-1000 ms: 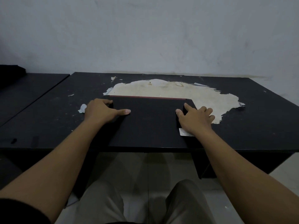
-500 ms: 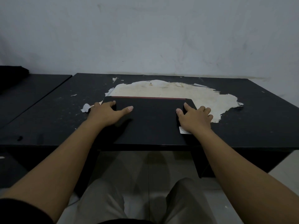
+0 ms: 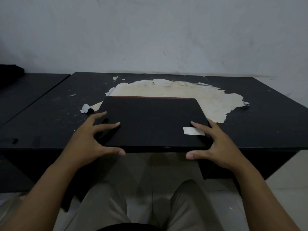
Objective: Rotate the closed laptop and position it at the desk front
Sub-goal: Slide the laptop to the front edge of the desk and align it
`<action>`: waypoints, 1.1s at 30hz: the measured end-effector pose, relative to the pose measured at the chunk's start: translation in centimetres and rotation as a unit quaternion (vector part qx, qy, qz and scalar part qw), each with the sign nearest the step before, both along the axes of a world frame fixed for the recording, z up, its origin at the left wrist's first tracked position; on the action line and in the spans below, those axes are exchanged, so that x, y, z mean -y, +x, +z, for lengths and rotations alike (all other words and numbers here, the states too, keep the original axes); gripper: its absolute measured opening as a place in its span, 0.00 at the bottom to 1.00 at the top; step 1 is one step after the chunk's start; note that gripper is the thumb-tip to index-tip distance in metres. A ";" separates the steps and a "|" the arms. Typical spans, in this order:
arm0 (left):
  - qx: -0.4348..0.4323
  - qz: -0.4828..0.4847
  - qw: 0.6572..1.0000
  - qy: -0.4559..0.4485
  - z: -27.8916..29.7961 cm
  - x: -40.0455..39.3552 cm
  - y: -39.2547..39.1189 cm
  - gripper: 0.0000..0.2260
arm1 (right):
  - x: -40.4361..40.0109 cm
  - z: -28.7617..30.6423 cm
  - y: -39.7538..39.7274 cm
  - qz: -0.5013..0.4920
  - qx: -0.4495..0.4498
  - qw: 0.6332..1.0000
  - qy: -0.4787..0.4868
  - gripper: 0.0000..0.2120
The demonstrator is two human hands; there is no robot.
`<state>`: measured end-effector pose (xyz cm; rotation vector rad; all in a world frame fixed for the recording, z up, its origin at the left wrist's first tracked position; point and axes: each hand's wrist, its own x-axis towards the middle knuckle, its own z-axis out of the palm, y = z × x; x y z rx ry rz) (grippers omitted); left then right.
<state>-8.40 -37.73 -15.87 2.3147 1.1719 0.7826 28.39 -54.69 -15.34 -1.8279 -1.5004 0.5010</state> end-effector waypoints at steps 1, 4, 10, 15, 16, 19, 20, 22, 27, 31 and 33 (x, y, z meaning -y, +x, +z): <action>0.023 0.016 0.999 0.031 -0.7 0.1 0.1 0.40 | -0.1 -0.2 0.3 0.007 0.000 1.000 0.006 0.48; 0.058 0.033 0.994 0.085 -1.8 0.2 0.4 0.37 | -0.6 -0.7 0.7 -0.001 0.009 0.999 0.033 0.45; 0.064 0.018 0.989 0.134 -2.5 0.0 0.3 0.36 | -1.2 -2.1 1.3 0.003 0.028 0.996 0.079 0.45; 0.074 0.031 0.987 0.140 -2.8 -0.2 0.5 0.36 | -1.5 -2.5 1.4 0.001 0.047 0.994 0.103 0.44; 0.077 0.032 0.987 0.135 -2.8 -0.2 0.5 0.36 | -1.5 -2.6 1.4 0.000 0.054 0.993 0.107 0.44; 0.074 0.034 0.989 0.126 -2.7 -0.1 0.6 0.36 | -1.6 -2.6 1.4 0.003 0.072 0.990 0.118 0.44; 0.071 0.034 0.989 0.125 -2.6 0.1 0.6 0.36 | -1.6 -2.7 1.4 0.003 0.076 0.990 0.120 0.44; 0.069 0.039 0.990 0.120 -2.4 0.3 0.7 0.36 | -1.6 -2.7 1.5 0.005 0.088 0.989 0.120 0.44; 0.058 0.046 0.991 0.109 -2.1 0.8 0.8 0.36 | -1.4 -2.6 1.8 0.014 0.088 0.989 0.121 0.44; 0.052 0.056 0.991 0.113 -2.1 1.0 0.8 0.36 | -1.2 -2.3 1.5 0.008 0.071 0.991 0.109 0.45; 0.050 0.057 0.991 0.112 -1.9 1.2 0.8 0.36 | -1.1 -2.2 1.5 0.004 0.055 0.994 0.094 0.45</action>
